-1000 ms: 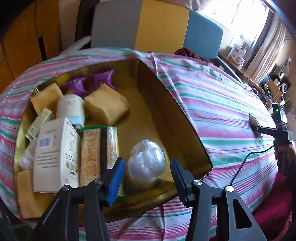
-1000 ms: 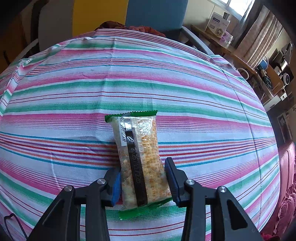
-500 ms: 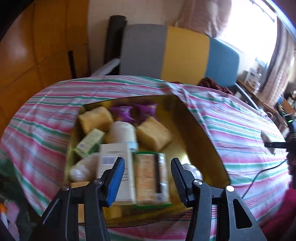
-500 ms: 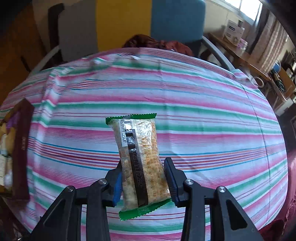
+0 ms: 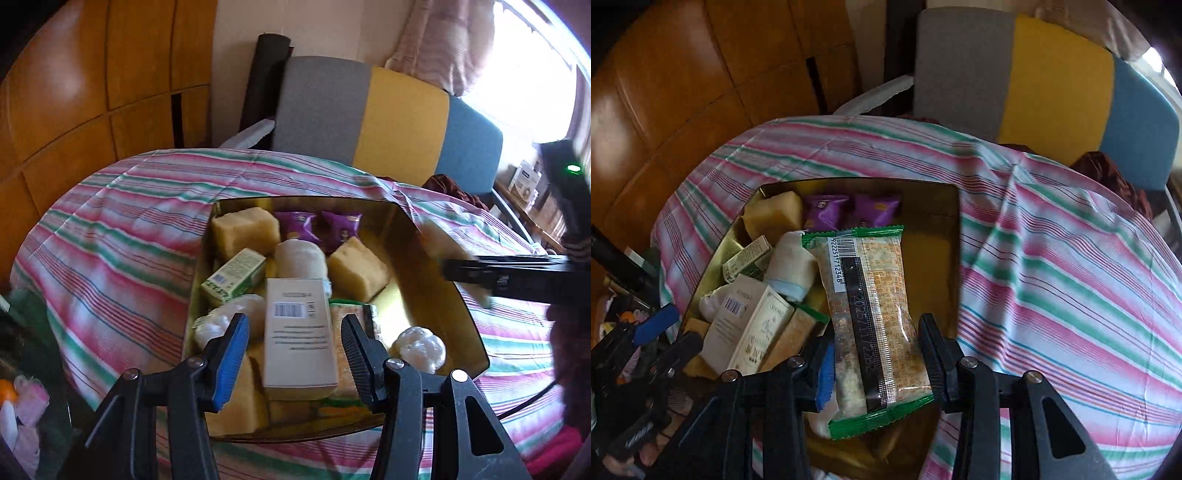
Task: Organize objects
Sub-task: 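Carry the cracker packet into the gold tray and open the right tool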
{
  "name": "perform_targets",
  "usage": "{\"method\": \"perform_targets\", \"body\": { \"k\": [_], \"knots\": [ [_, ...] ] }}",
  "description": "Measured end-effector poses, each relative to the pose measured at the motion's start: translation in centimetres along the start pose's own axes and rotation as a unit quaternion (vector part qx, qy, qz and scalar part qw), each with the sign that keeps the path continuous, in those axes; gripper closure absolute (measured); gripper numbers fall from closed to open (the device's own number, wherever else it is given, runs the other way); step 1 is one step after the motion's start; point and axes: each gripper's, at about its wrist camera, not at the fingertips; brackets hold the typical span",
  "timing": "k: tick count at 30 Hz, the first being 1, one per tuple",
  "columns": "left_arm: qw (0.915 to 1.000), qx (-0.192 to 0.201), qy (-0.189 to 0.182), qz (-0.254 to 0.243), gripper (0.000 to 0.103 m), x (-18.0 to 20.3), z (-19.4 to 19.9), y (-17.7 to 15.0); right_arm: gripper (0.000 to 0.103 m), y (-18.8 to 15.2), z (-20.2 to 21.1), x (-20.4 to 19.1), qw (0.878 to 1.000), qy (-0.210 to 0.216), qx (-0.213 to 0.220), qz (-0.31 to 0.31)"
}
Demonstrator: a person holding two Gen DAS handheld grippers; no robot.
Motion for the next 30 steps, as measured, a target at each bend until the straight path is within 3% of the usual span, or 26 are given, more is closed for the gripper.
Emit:
{"method": "perform_targets", "body": {
  "k": [6,11,16,30],
  "knots": [
    [0.9997,0.000,0.002,0.022,0.047,-1.6,-0.1,-0.3,0.062,0.3,-4.5,-1.0,0.999,-0.027,-0.040,0.012],
    [0.9995,0.002,0.006,0.030,0.042,-2.2,-0.3,-0.5,0.062,-0.1,-5.8,-0.2,0.998,-0.019,-0.057,0.003],
    [0.9994,0.008,0.015,0.031,0.035,-2.3,-0.3,-0.5,0.057,-0.2,-5.8,0.0,0.999,-0.004,-0.047,-0.003],
    [0.9969,0.039,0.067,0.015,0.016,-1.4,1.0,-0.5,0.056,-2.1,-0.9,-0.5,0.999,-0.032,0.027,-0.019]
  ]
}}
Point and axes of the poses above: each gripper's, at about its wrist camera, not at the fingertips, and z roughly against the way its jaws point, x to its right, y to its top, and after that the axes turned 5 degrees about z, right-handed
